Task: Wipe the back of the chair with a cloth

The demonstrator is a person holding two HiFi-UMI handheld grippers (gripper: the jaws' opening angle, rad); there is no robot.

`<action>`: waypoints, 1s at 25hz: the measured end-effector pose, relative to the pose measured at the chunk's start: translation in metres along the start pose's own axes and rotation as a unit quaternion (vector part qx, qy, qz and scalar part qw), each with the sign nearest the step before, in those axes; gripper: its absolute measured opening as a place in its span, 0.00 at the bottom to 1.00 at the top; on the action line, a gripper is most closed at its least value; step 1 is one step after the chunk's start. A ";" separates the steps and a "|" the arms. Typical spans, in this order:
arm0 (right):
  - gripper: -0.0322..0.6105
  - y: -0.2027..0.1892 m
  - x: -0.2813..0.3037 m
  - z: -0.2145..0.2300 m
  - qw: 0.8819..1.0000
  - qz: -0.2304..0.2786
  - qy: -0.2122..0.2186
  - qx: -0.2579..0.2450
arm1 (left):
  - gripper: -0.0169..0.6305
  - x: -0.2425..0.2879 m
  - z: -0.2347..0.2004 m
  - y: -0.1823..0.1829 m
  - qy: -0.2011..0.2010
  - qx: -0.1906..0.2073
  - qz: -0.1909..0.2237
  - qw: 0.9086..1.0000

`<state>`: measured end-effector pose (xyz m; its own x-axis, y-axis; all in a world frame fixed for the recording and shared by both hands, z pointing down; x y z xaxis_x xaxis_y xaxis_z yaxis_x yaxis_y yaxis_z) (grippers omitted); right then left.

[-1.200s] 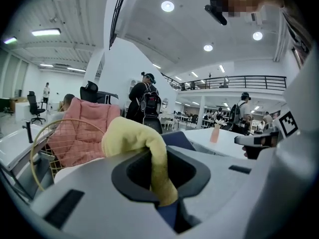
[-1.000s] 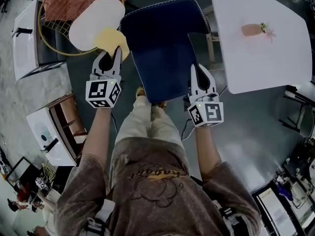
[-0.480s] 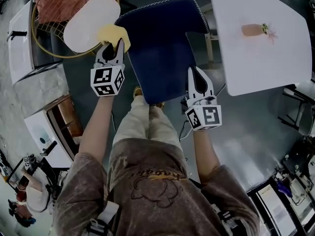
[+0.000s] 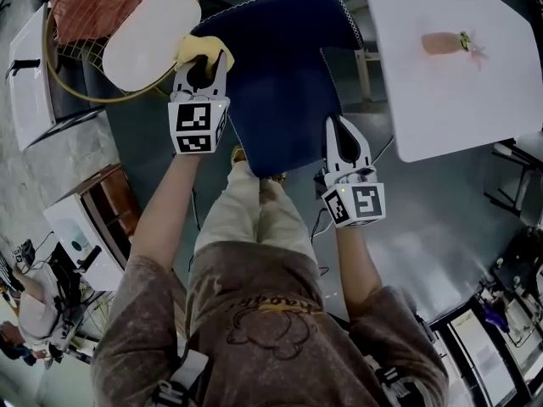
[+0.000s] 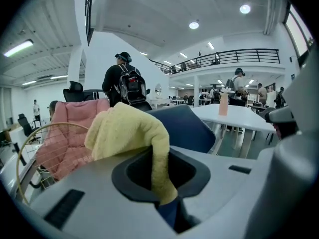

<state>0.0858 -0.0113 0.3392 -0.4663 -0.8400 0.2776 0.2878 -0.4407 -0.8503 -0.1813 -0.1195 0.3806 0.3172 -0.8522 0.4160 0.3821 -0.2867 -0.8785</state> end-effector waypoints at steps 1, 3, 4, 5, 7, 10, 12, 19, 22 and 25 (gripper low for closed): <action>0.09 -0.002 -0.001 0.000 1.000 -0.001 -0.002 0.002 | 0.11 0.003 0.002 0.002 -0.005 0.003 0.001 1.000; 0.09 -0.006 -0.004 0.002 1.000 -0.002 -0.007 0.006 | 0.11 0.011 0.006 0.006 -0.017 0.012 0.003 1.000; 0.09 -0.007 -0.005 0.003 1.000 -0.002 -0.010 0.009 | 0.11 0.015 0.008 0.008 -0.024 0.018 0.004 1.000; 0.09 -0.008 -0.005 0.004 1.000 -0.001 -0.013 0.012 | 0.11 0.019 0.011 0.009 -0.031 0.025 0.005 0.999; 0.09 -0.010 -0.007 0.006 1.000 0.000 -0.019 0.017 | 0.11 0.027 0.019 0.011 -0.045 0.036 0.007 0.998; 0.09 -0.011 -0.010 0.010 0.999 0.001 -0.024 0.021 | 0.11 0.040 0.032 0.016 -0.065 0.048 0.010 0.997; 0.09 -0.012 -0.011 0.013 0.999 0.002 -0.027 0.022 | 0.11 0.049 0.039 0.020 -0.077 0.051 0.013 0.996; 0.09 -0.018 -0.016 0.020 0.998 0.011 -0.045 0.032 | 0.11 0.082 0.065 0.029 -0.124 0.056 0.027 0.990; 0.09 -0.017 -0.021 0.024 0.998 0.014 -0.051 0.035 | 0.11 0.097 0.080 0.037 -0.140 0.056 0.031 0.988; 0.09 -0.018 -0.026 0.029 0.998 0.016 -0.059 0.036 | 0.11 0.116 0.098 0.044 -0.162 0.062 0.031 0.984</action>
<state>0.1169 0.0092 0.3598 -0.3561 -0.8835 0.3045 0.3621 -0.4309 -0.8266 -0.0423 -0.1881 0.4139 0.5959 -0.6758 0.4339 0.4504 -0.1661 -0.8772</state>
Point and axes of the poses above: the fingertips, and each gripper's own axes: x forward along the fingers, z to its right, y out of its top, the point moved 7 cm from there along -x, backward along the fingers, and after that the axes turned 13 degrees about x, right-handed, at the moved point
